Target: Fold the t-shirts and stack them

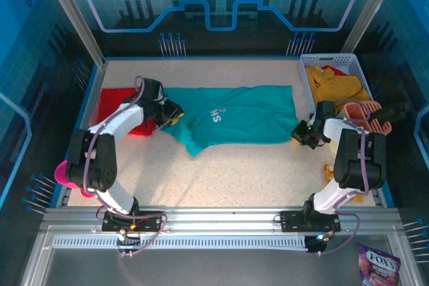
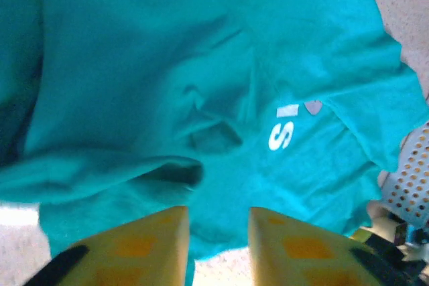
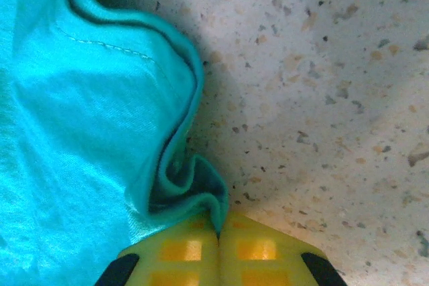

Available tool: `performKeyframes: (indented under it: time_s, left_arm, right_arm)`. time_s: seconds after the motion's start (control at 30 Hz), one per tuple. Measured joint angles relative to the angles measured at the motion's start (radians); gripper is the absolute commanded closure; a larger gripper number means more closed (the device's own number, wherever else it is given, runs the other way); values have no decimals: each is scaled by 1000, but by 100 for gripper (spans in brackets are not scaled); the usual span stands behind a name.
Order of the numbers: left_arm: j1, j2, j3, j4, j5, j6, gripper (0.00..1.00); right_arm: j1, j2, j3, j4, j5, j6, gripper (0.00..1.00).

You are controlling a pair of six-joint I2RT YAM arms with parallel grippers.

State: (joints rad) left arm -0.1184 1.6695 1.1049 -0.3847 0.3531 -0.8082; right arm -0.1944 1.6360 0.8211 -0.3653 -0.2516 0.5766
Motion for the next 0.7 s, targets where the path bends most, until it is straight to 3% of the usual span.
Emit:
performKeyframes:
  time_s: [0.1, 0.23, 0.47, 0.57, 0.63, 0.7]
  left_arm:
    - [6, 45, 27, -6, 12, 19, 50]
    - [8, 14, 21, -68, 3, 71, 48]
    - [28, -253, -132, -133, -43, 124, 55]
    - [30, -317, -238, -99, -43, 122, 56]
    - [31, -311, -326, -24, -30, 99, 51]
    - [31, -292, -400, 53, -21, 68, 53]
  right_arm:
    - [4, 0, 3, 0, 0, -1, 100]
    - [5, 0, 5, 0, -2, -2, 100]
    - [7, 1, 5, 0, -4, -2, 100]
    - [11, 1, 5, 0, -4, -2, 100]
    - [12, 1, 5, 0, -9, -2, 100]
    - [12, 1, 5, 0, -12, -2, 100]
